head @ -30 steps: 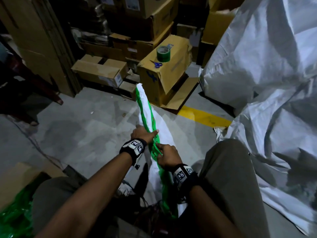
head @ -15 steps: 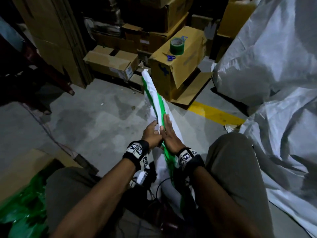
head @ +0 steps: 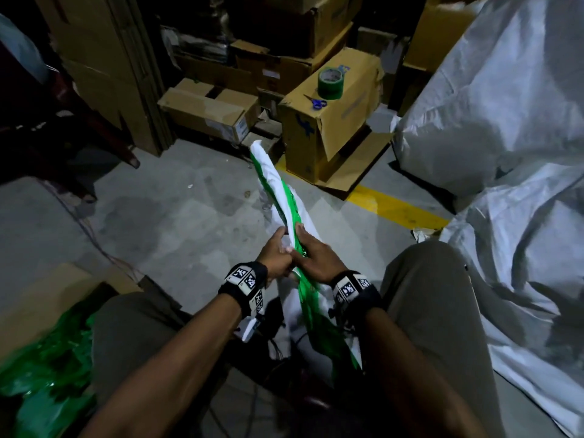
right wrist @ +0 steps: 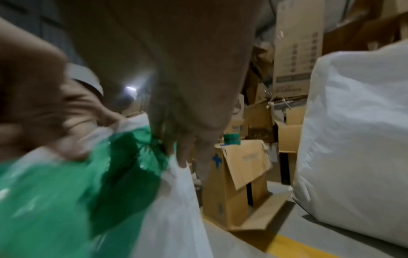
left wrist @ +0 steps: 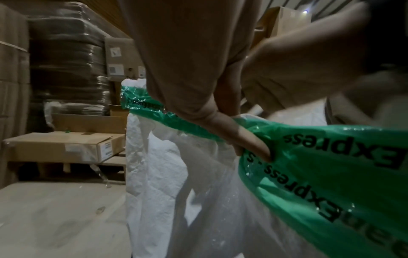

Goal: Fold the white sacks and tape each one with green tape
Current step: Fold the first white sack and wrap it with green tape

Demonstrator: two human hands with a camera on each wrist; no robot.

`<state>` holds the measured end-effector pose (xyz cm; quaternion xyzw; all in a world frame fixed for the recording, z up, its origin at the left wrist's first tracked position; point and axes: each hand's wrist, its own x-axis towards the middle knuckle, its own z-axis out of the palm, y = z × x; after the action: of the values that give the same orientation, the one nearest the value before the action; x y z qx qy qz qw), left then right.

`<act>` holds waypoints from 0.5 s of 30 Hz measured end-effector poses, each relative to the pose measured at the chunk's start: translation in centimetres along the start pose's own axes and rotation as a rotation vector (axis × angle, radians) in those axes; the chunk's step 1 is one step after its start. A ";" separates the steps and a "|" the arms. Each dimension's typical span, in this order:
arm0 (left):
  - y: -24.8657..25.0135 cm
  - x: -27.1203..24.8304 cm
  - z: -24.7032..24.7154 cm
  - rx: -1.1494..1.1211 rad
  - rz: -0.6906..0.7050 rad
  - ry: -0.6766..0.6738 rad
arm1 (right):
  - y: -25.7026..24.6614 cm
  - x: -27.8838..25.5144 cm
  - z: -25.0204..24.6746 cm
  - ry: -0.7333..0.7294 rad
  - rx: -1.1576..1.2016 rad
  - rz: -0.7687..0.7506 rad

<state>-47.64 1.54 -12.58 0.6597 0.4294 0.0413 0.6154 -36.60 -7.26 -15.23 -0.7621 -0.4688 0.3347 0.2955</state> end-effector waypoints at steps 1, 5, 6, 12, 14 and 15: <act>-0.2 -0.1 0.2 0.001 -0.008 -0.020 | -0.2 0.6 -0.8 0.079 -0.069 0.008; -0.3 -0.7 0.7 -0.001 -0.009 -0.083 | -2.4 3.7 -3.6 0.372 -0.122 -0.022; -0.2 -0.9 1.0 -0.012 -0.003 -0.112 | -2.8 4.3 -4.4 0.397 -0.132 -0.042; 3.3 -0.6 0.3 -0.063 -0.065 -0.095 | -1.4 4.7 -7.2 0.428 -0.260 -0.137; 4.9 1.5 -1.0 -0.185 -0.075 0.146 | -0.8 4.1 -6.7 0.409 -0.287 -0.158; 5.6 2.7 -1.4 -0.228 -0.078 0.218 | -0.8 4.0 -6.1 0.377 -0.298 -0.165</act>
<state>-43.87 4.99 -8.78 0.5601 0.5116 0.1371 0.6370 -30.84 -4.12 -11.86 -0.8055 -0.5100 0.0887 0.2886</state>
